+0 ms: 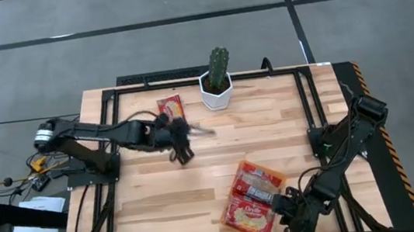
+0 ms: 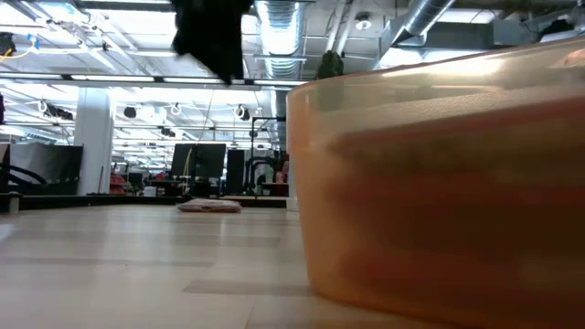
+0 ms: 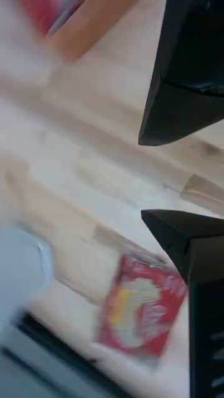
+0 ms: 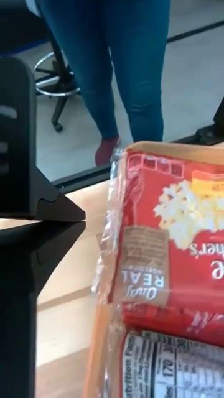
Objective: Sort popcorn bags into baskets
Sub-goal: Put the red popcorn bag into the orange container
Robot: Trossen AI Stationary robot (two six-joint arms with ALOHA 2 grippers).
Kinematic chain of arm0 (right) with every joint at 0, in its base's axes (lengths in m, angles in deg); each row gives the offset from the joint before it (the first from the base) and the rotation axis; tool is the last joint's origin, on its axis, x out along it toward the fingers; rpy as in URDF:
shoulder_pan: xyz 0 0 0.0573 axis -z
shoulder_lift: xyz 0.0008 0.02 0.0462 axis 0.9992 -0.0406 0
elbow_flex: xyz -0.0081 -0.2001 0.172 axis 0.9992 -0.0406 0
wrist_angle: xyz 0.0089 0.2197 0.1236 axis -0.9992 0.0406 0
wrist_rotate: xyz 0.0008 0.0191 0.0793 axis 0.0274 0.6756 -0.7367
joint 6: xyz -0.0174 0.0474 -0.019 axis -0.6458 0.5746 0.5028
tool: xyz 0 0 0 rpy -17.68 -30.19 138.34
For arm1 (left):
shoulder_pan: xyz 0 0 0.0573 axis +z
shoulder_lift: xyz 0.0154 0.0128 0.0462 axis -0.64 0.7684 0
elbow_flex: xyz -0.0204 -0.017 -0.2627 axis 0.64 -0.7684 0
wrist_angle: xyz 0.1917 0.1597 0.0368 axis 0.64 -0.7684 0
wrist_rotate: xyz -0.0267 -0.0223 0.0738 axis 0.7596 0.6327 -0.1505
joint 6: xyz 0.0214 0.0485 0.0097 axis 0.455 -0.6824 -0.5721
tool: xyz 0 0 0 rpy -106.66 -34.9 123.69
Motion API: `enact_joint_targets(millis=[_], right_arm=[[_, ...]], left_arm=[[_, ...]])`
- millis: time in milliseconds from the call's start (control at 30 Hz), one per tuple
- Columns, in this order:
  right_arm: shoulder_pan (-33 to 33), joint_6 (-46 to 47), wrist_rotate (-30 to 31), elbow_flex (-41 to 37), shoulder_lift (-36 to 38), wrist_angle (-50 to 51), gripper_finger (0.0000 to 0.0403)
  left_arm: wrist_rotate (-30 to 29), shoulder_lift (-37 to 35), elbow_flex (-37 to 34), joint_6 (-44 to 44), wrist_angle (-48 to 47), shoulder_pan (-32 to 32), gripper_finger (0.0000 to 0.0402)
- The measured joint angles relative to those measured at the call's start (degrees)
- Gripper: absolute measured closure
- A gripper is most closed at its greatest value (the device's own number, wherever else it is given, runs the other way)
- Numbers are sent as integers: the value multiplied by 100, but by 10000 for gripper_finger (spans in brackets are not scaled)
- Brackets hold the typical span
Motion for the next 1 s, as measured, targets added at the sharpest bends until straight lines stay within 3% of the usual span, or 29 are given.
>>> enact_joint_targets(millis=[200, 400, 633, 1000], right_arm=[[34, 19, 22, 0, 0, 346, 364], [248, 17, 26, 0, 0, 790, 371], [527, 8, 22, -2, 0, 1178, 379], [854, -171, 24, -4, 0, 1238, 367]], left_arm=[[93, -1105, -2134, 1230, 1587, 1518, 201], [1416, -1094, -3485, 1731, 3547, 3043, 148], [1494, -264, -3635, 1823, 3581, 3909, 110], [2527, 1326, -3572, 2265, 5267, 4304, 106]])
